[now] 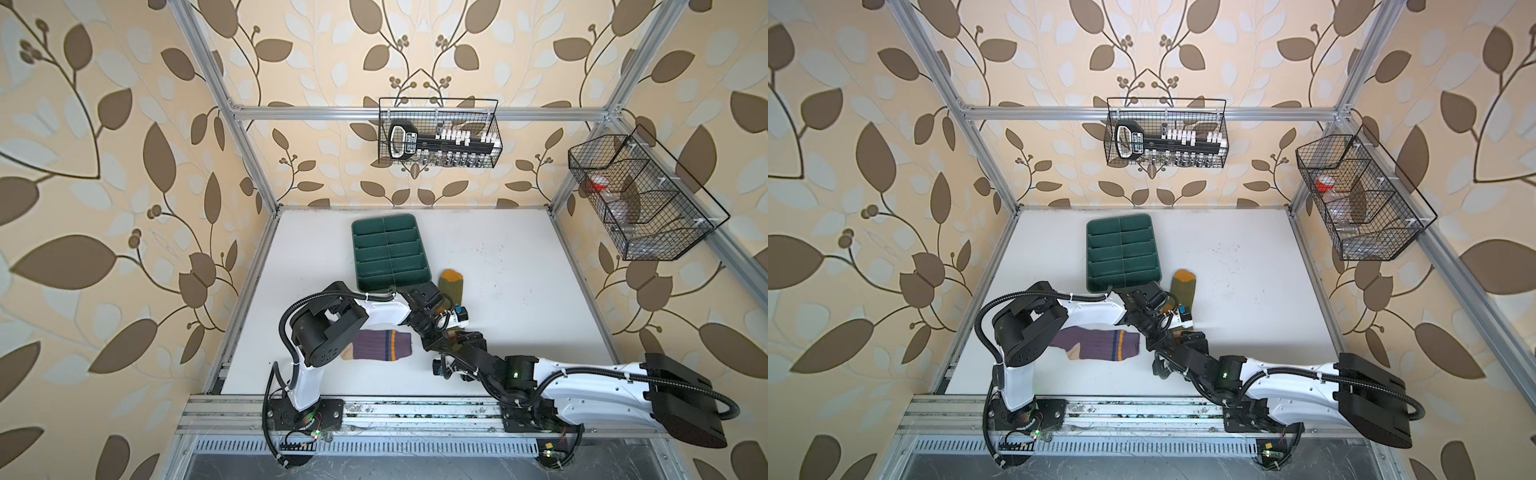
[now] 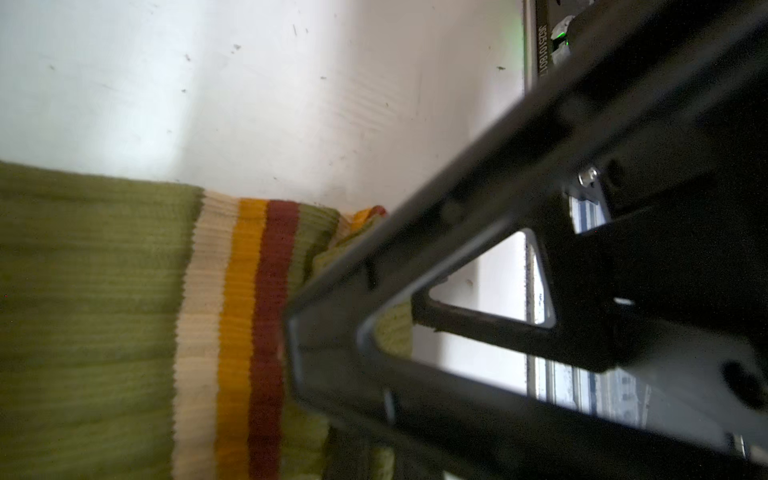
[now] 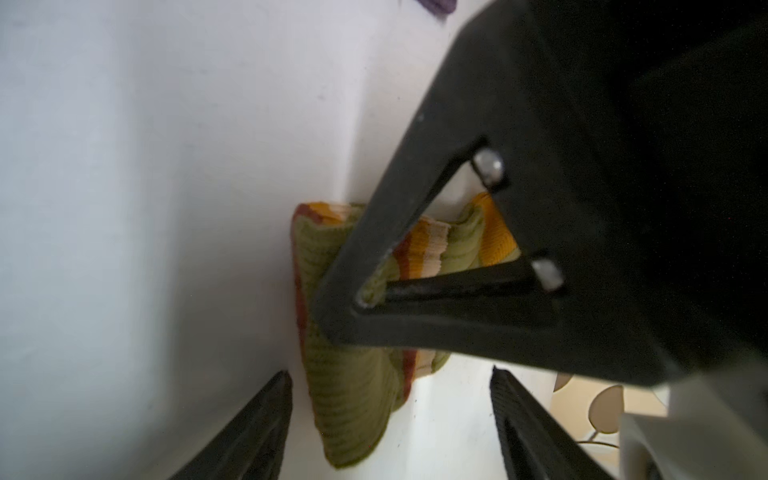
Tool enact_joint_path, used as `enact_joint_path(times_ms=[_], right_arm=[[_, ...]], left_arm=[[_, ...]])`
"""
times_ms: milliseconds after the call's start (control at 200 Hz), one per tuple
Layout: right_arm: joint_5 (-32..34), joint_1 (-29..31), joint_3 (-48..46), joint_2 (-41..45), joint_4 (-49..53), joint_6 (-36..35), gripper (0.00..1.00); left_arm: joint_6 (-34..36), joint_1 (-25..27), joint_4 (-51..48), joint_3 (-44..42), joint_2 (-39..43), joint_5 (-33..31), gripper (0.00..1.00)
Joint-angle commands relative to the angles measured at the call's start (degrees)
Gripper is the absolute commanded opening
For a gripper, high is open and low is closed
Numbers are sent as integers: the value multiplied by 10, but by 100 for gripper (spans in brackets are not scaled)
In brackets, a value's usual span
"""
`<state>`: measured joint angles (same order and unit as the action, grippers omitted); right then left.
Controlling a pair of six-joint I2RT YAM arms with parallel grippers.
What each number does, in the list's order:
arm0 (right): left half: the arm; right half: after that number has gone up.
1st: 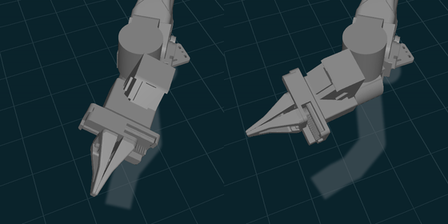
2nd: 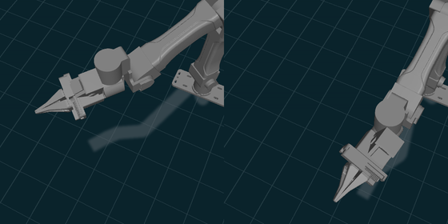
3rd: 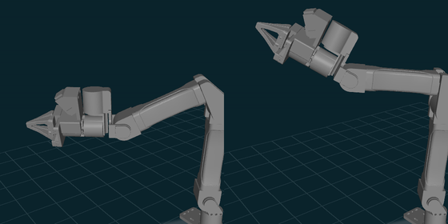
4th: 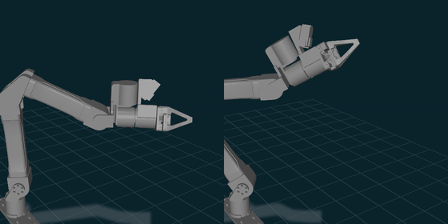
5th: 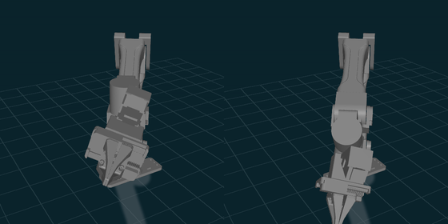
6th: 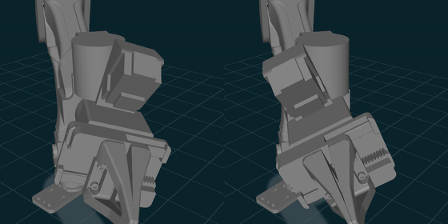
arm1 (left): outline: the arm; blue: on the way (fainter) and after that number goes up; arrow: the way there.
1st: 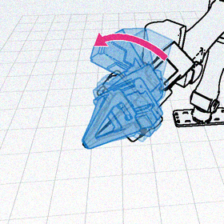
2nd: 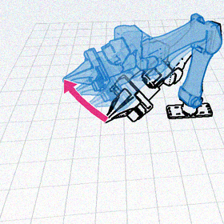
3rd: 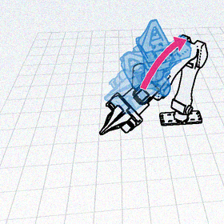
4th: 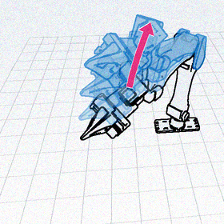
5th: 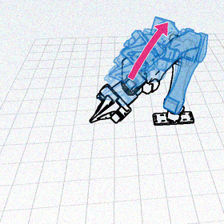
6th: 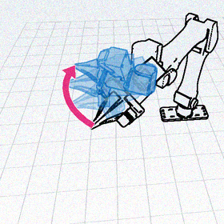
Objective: Roll the socks
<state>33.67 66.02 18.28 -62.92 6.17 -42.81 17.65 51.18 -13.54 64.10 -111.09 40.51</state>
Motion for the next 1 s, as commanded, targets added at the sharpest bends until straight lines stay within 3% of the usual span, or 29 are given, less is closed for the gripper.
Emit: enact_joint_path(times_ms=[0, 175, 230, 365, 425, 560, 670, 855, 995], right_arm=[[-26, -20, -13, -33, -56, -11, 68], [-42, -21, -16, -63, -59, -11, 43], [-45, -21, -19, -63, -58, -16, 39], [-59, -18, -22, -50, -33, -22, 7], [-71, -18, -21, -43, -15, -23, 0], [-111, -17, -4, -40, 43, -9, 0], [-188, -27, 20, -45, 128, 4, 0], [-262, -45, 24, -22, 164, -4, 0], [-345, -90, 53, -25, 229, -11, 0]], left_arm=[[-4, 0, -14, -5, -8, 14, 3], [-6, 1, -4, -12, -1, 18, 4], [-7, 1, -1, -12, 1, 20, 4], [-11, 1, 4, -16, 11, 16, 7], [-17, 1, 13, -22, 22, 7, 12], [-27, 1, 35, -37, 64, -24, 33], [-6, 1, 31, -49, 128, -89, 44], [43, -4, 48, -90, 298, -214, 65], [100, -13, 93, -150, 465, -353, 69]])
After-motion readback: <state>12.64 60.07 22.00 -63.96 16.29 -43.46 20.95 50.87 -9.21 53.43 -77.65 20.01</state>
